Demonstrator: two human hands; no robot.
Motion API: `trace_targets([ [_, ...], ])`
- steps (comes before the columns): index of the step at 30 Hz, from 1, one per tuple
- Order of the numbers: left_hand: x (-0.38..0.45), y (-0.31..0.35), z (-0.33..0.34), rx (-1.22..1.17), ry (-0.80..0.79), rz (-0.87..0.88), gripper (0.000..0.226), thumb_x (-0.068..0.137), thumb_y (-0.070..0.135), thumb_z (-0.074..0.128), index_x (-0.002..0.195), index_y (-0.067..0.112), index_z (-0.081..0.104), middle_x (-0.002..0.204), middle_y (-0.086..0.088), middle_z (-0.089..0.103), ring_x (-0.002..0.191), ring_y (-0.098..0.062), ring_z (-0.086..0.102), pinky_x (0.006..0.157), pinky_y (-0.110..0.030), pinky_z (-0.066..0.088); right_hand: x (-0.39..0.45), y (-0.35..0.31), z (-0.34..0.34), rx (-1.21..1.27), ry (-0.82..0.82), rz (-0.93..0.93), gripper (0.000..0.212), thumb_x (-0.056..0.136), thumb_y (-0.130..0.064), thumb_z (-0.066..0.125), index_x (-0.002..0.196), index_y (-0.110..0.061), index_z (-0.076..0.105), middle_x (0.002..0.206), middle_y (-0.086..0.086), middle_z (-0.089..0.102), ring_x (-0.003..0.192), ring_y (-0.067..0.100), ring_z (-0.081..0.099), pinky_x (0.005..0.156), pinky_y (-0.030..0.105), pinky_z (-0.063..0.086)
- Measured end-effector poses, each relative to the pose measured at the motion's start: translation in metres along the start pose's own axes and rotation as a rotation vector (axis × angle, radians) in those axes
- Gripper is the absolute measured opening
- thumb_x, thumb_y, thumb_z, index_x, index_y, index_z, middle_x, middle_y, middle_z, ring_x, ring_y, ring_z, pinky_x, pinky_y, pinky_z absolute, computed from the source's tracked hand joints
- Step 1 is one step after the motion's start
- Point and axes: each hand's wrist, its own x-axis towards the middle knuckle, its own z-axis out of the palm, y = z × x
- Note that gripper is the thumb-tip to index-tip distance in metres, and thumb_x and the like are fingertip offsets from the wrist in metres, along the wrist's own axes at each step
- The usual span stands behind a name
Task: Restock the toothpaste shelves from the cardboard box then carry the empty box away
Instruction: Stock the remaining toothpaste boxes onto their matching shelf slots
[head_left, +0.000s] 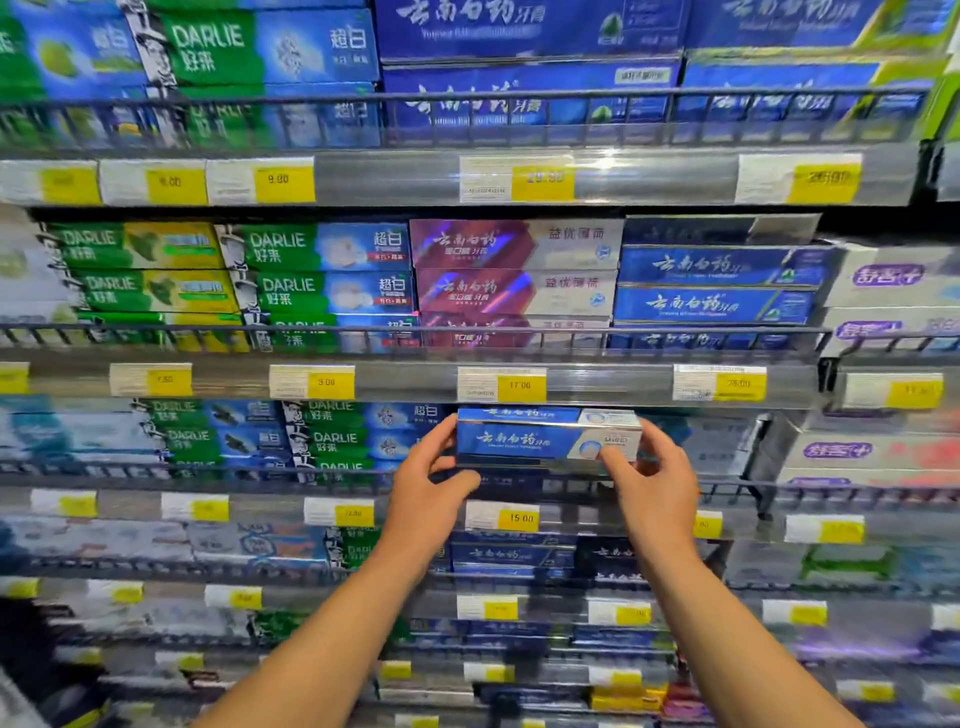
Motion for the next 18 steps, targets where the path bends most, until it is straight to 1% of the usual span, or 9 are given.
trace_targets([
  [2, 0.004, 0.001, 0.0, 0.036, -0.002, 0.017, 0.065, 0.09, 0.006, 0.062, 0.14, 0.043, 0.043, 0.126, 0.013, 0.05, 0.108, 0.001, 0.051, 0.069, -0.014, 0.045, 0.001, 0.0, 0.002, 0.017, 0.01, 0.005, 0.052, 0.087, -0.026, 0.071, 0.136, -0.024, 0.053, 0.11, -0.002, 0.053, 0.082, 0.003, 0.052, 0.081, 0.029, 0.043],
  [5, 0.009, 0.001, 0.004, 0.088, -0.005, 0.034, 0.07, 0.091, 0.008, 0.062, 0.145, 0.042, 0.035, 0.132, 0.008, 0.045, 0.11, -0.007, 0.05, 0.067, -0.015, 0.045, 0.004, 0.0, 0.006, 0.029, 0.037, 0.002, 0.052, 0.087, -0.026, 0.071, 0.136, -0.025, 0.054, 0.108, -0.002, 0.053, 0.081, 0.006, 0.052, 0.079, 0.028, 0.043],
  [7, 0.01, 0.003, 0.008, 0.115, -0.02, 0.027, 0.074, 0.092, 0.008, 0.061, 0.15, 0.037, 0.027, 0.139, 0.009, 0.04, 0.114, -0.005, 0.046, 0.064, -0.013, 0.046, 0.006, 0.0, 0.008, 0.019, 0.06, -0.014, 0.052, 0.088, -0.025, 0.071, 0.136, -0.024, 0.053, 0.108, -0.002, 0.053, 0.079, 0.004, 0.051, 0.075, 0.024, 0.041],
  [8, 0.01, 0.002, 0.01, 0.123, -0.027, 0.023, 0.076, 0.092, 0.009, 0.061, 0.152, 0.034, 0.023, 0.143, 0.01, 0.039, 0.118, -0.004, 0.044, 0.066, -0.014, 0.047, 0.006, 0.0, 0.009, 0.012, 0.072, -0.021, 0.052, 0.088, -0.024, 0.07, 0.137, -0.023, 0.053, 0.109, -0.003, 0.053, 0.079, 0.003, 0.051, 0.072, 0.018, 0.04],
  [10, 0.01, 0.0, 0.012, 0.135, -0.036, 0.018, 0.077, 0.092, 0.01, 0.062, 0.153, 0.03, 0.02, 0.151, 0.011, 0.035, 0.131, -0.009, 0.039, 0.086, -0.024, 0.047, 0.009, 0.001, 0.011, -0.001, 0.091, -0.032, 0.051, 0.088, -0.024, 0.07, 0.136, -0.02, 0.053, 0.111, -0.004, 0.052, 0.077, 0.001, 0.051, 0.065, 0.009, 0.036],
  [12, 0.01, 0.0, 0.012, 0.178, -0.059, 0.013, 0.076, 0.092, 0.012, 0.063, 0.153, 0.027, 0.023, 0.155, 0.01, 0.031, 0.14, -0.014, 0.033, 0.106, -0.039, 0.041, 0.013, 0.0, 0.013, -0.014, 0.094, -0.038, 0.05, 0.089, -0.024, 0.069, 0.136, -0.018, 0.054, 0.112, -0.003, 0.054, 0.076, 0.0, 0.051, 0.062, 0.007, 0.035],
  [14, 0.012, -0.001, 0.009, 0.222, -0.069, -0.001, 0.074, 0.091, 0.014, 0.065, 0.153, 0.025, 0.025, 0.156, 0.007, 0.028, 0.141, -0.016, 0.031, 0.111, -0.04, 0.035, 0.015, 0.0, 0.015, -0.046, 0.091, -0.048, 0.05, 0.089, -0.024, 0.069, 0.136, -0.016, 0.054, 0.112, -0.004, 0.054, 0.075, 0.002, 0.049, 0.065, 0.01, 0.035],
  [16, 0.015, -0.002, 0.006, 0.251, -0.06, -0.01, 0.074, 0.09, 0.016, 0.066, 0.153, 0.023, 0.026, 0.152, 0.003, 0.03, 0.137, -0.018, 0.035, 0.105, -0.032, 0.035, 0.016, 0.002, 0.017, -0.059, 0.085, -0.052, 0.051, 0.088, -0.025, 0.07, 0.136, -0.014, 0.054, 0.112, -0.004, 0.054, 0.076, 0.005, 0.049, 0.074, 0.021, 0.038],
  [18, 0.017, -0.001, 0.005, 0.257, -0.062, -0.023, 0.074, 0.091, 0.018, 0.066, 0.153, 0.023, 0.025, 0.148, 0.001, 0.032, 0.133, -0.019, 0.038, 0.102, -0.032, 0.036, 0.016, 0.004, 0.02, -0.055, 0.082, -0.048, 0.052, 0.088, -0.024, 0.07, 0.136, -0.014, 0.053, 0.113, -0.004, 0.054, 0.075, 0.005, 0.05, 0.077, 0.026, 0.038],
])
